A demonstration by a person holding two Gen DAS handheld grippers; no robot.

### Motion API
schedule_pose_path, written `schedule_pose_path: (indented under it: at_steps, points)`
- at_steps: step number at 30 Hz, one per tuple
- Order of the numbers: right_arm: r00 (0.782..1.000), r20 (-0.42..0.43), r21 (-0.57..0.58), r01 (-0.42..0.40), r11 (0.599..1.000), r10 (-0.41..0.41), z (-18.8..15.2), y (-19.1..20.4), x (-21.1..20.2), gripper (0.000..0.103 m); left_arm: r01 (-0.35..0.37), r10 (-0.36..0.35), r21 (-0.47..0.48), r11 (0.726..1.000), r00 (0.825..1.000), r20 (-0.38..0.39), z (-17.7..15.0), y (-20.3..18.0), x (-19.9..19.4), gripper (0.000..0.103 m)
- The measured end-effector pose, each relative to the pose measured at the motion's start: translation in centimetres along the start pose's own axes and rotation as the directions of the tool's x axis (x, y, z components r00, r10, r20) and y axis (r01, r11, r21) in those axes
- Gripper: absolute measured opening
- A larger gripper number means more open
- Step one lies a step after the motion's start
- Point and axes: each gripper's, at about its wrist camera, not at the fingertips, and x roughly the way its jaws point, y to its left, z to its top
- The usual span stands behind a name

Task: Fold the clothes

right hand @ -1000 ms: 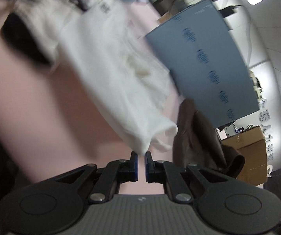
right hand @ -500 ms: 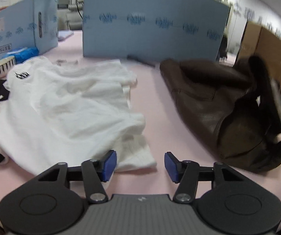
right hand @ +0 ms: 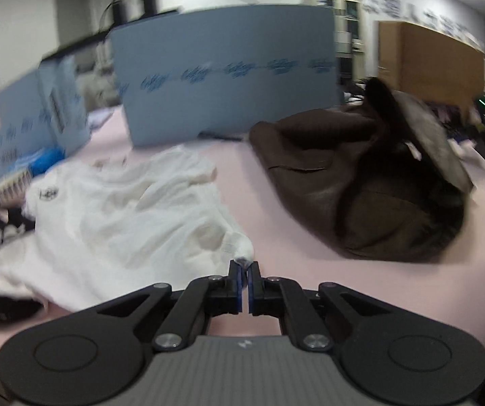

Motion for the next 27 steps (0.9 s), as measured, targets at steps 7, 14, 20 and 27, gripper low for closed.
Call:
schedule_pose_path:
  at_steps: [7,14,20,27]
  points:
    - [0.974,-0.047,-0.282,0.199,0.939,-0.220,-2.9,3.7,0.1,0.043,0.037,-0.037,-0.013,0.999,0.999,0.040,-0.3,0.7,-2.0,0.075]
    - [0.993,0.118,-0.406,0.036,0.913,0.014,-3.4,10.3,-4.9,0.070,0.196,-0.197,0.021,0.980,0.975,0.102,-0.9,-1.8,-4.9,0.076]
    - [0.956,-0.016,-0.697,-0.221,0.682,0.294,-8.6,20.1,-1.7,0.060,0.195,-0.197,0.028,0.980,0.970,0.144,-1.9,-3.3,-5.9,0.076]
    - [0.953,0.044,-0.888,-0.100,0.449,0.299,-11.5,26.1,0.0,0.053,0.187,-0.172,-0.072,0.980,0.970,0.174,-1.0,-0.6,-6.0,0.076]
